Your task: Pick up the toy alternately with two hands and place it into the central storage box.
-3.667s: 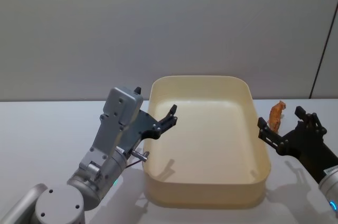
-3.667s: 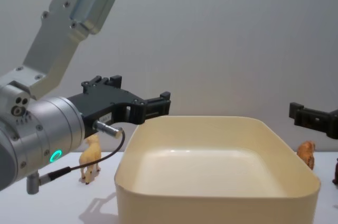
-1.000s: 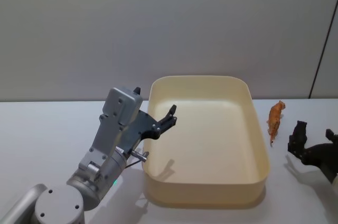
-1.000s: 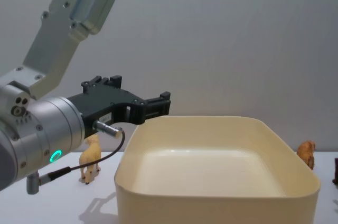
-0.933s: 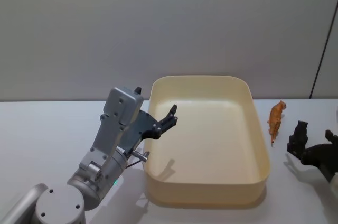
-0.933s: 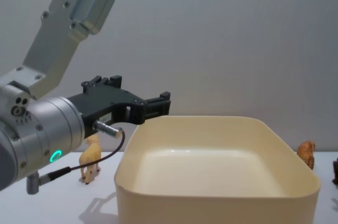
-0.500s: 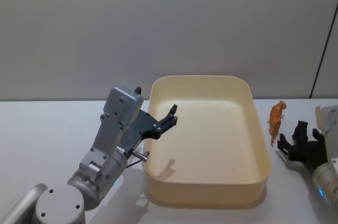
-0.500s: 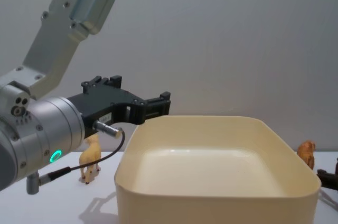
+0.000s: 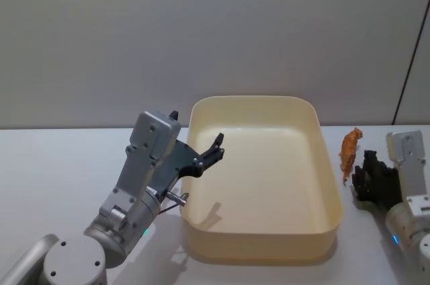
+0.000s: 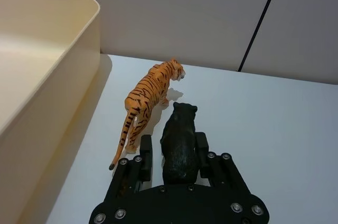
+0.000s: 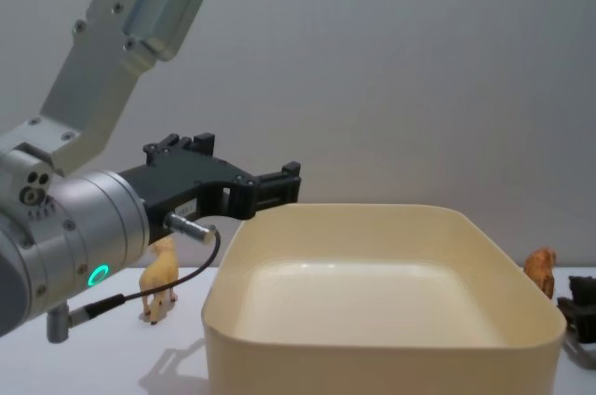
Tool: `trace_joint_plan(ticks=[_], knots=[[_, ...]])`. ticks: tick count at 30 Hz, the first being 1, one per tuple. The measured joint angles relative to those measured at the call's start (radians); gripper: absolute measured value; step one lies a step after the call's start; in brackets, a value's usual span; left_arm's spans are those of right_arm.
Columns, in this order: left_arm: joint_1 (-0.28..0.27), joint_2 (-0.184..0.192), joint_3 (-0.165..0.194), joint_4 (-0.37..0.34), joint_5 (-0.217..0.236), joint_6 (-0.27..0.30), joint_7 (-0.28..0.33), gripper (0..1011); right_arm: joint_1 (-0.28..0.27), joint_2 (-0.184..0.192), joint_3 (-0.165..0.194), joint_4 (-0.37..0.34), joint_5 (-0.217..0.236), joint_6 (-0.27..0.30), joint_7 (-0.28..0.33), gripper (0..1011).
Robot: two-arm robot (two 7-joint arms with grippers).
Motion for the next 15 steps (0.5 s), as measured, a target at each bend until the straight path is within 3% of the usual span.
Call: trace_joint_plan(ticks=[7,15], knots=[[0.0,0.0,0.0,0.0,0.0,0.0,0.0,1001,0.005,-0.003,-0.001,0.009,-0.005,-0.004,0.0,319],[0.0,0.0,0.0,0.0,0.0,0.0,0.0,1001,-0.033,0.02,0.008,-0.046,-0.012,-0.026,0.031,305]])
